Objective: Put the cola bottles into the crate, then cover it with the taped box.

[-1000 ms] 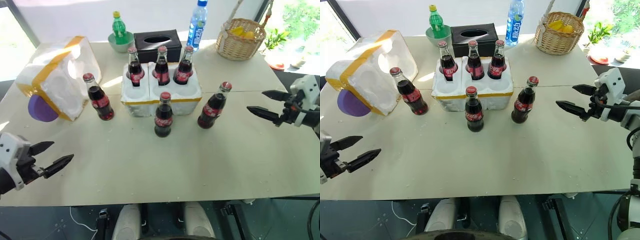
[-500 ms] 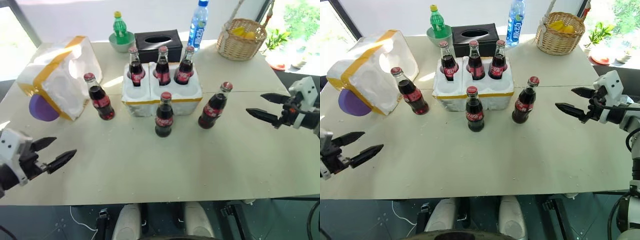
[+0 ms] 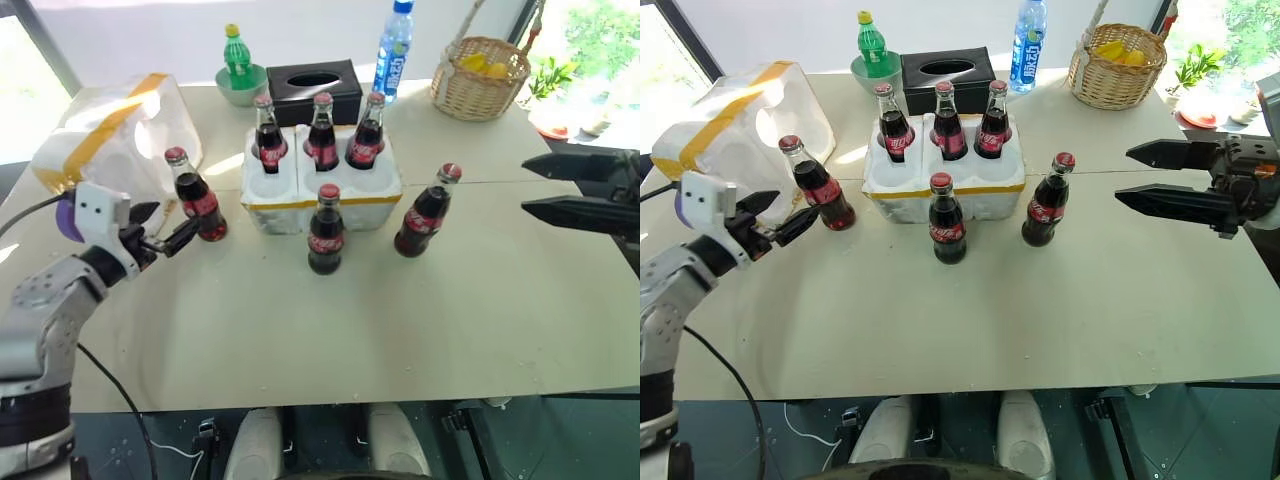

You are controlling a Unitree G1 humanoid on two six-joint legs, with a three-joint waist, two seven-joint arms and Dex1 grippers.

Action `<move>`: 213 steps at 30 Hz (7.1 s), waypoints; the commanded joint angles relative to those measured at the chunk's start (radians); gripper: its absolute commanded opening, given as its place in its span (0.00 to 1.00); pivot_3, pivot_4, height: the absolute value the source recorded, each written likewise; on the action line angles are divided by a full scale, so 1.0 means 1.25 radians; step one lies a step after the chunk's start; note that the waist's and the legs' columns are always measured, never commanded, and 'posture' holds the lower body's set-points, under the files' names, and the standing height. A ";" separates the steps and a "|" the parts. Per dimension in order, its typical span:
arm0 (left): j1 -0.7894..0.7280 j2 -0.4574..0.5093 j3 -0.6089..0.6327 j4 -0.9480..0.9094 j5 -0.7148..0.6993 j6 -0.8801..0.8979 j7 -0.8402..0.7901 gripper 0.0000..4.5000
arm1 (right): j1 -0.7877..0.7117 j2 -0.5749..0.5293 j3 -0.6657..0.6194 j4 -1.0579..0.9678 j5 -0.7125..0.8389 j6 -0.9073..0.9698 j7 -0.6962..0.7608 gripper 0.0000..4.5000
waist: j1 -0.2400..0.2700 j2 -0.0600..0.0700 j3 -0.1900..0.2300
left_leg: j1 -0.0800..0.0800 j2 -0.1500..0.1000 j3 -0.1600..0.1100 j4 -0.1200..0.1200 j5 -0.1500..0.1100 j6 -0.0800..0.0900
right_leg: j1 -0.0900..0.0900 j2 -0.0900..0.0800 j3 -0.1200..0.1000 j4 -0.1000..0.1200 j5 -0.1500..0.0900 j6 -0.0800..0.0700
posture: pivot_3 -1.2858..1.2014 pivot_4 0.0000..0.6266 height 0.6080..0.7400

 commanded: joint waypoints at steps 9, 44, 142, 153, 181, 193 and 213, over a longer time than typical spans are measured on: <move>-0.182 -0.059 -0.122 0.237 0.117 -0.133 -0.033 0.99 | 0.011 0.016 -0.028 -0.096 0.056 0.000 -0.056 1.00 | 0.017 -0.001 0.000 | 0.000 0.000 0.000 0.001 0.000 0.000 | 0.000 0.000 0.000 0.000 0.000 0.000 | 0.52 0.24 1.00; -0.734 -0.056 -0.301 0.678 0.117 -0.202 -0.527 0.62 | 0.081 0.062 -0.093 -0.179 0.098 -0.008 -0.215 1.00 | 0.029 -0.006 0.003 | -0.004 0.000 0.000 0.009 0.001 -0.001 | 0.000 0.005 -0.001 0.001 0.001 0.003 | 0.52 0.24 1.00; -0.197 0.254 -0.057 -0.104 -0.248 0.179 -0.469 1.00 | -0.371 0.821 0.448 0.244 -0.494 -0.270 -0.789 0.57 | -0.007 -0.005 0.003 | -0.014 0.002 -0.001 0.011 0.004 -0.007 | -0.011 0.006 0.001 0.012 0.002 0.003 | 0.52 0.24 1.00; -0.212 0.234 -0.084 -0.087 -0.238 0.157 -0.464 1.00 | -0.372 0.775 0.431 0.086 -0.473 -0.163 -0.719 1.00 | -0.005 -0.005 0.003 | -0.014 0.002 -0.001 0.011 0.005 -0.007 | -0.011 0.007 0.001 0.012 0.002 0.003 | 0.52 0.24 1.00; -0.341 0.174 -0.204 0.027 -0.169 0.100 -0.559 1.00 | 0.211 0.447 -0.145 -0.489 -0.107 0.162 -0.607 1.00 | -0.001 -0.006 0.002 | -0.006 0.002 -0.002 0.012 0.001 -0.001 | -0.004 0.007 0.003 0.010 0.002 0.002 | 0.52 0.24 1.00; -0.365 0.179 -0.203 0.019 -0.162 0.119 -0.558 1.00 | 0.197 0.600 0.068 -0.311 -0.233 -0.054 -0.728 1.00 | -0.001 -0.006 0.002 | -0.007 0.001 -0.002 0.012 0.002 -0.002 | -0.005 0.007 0.003 0.010 0.002 0.002 | 0.52 0.24 1.00; -0.336 0.180 -0.166 -0.032 -0.192 0.145 -0.517 1.00 | -0.077 0.474 0.074 -0.153 -0.142 -0.075 -0.639 0.62 | -0.001 -0.002 0.005 | -0.010 0.002 -0.002 0.012 0.004 -0.006 | -0.008 0.007 0.003 0.010 0.002 0.002 | 0.52 0.24 1.00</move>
